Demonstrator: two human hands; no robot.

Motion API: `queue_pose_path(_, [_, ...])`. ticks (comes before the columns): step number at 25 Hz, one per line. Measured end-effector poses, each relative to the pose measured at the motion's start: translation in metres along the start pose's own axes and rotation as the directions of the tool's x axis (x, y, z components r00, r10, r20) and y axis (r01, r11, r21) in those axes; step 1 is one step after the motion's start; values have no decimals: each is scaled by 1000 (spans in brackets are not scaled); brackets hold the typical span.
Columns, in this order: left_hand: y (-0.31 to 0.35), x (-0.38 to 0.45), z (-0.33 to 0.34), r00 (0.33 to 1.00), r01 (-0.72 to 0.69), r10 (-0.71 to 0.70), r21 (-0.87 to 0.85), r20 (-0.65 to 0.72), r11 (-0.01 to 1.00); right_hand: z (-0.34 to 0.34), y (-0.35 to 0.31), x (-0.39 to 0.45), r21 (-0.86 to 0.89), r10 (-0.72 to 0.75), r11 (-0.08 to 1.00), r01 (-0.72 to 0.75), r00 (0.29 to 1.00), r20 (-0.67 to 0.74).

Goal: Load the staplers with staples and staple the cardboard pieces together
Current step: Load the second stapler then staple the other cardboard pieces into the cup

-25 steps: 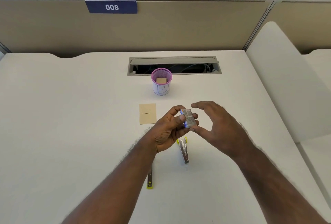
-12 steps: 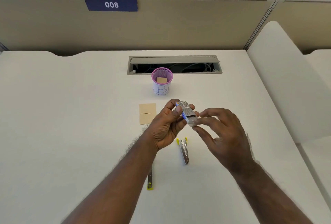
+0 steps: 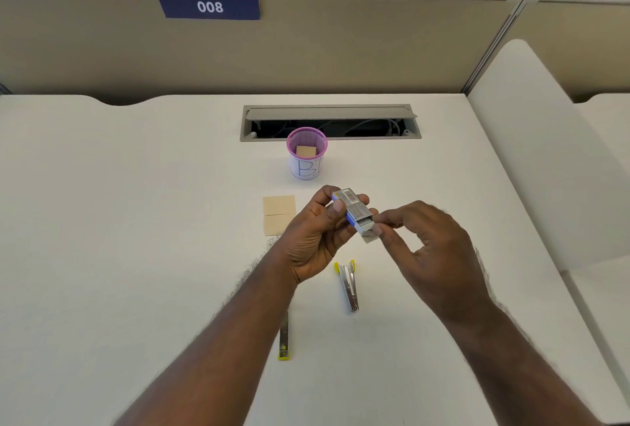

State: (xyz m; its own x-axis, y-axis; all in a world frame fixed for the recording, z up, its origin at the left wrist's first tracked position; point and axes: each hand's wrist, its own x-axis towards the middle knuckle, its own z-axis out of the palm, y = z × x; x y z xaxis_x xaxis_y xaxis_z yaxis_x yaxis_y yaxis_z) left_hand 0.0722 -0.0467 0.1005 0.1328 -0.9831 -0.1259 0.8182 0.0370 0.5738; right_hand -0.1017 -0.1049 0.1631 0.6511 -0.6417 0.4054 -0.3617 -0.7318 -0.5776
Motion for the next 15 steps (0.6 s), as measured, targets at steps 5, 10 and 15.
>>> queue_pose_path(5, [0,-3,-1,999,0,-2,65,32,998,-13,-4,6,-26,174,985,-173,959,224])
queue_pose_path(10, [-4,-5,-1,999,34,-35,98,5,995,-22,-15,16,-305,161,951,-49,921,354])
queue_pose_path(15, [-4,-7,-1,999,44,-42,106,-22,993,-26,-19,28,-416,144,907,71,875,462])
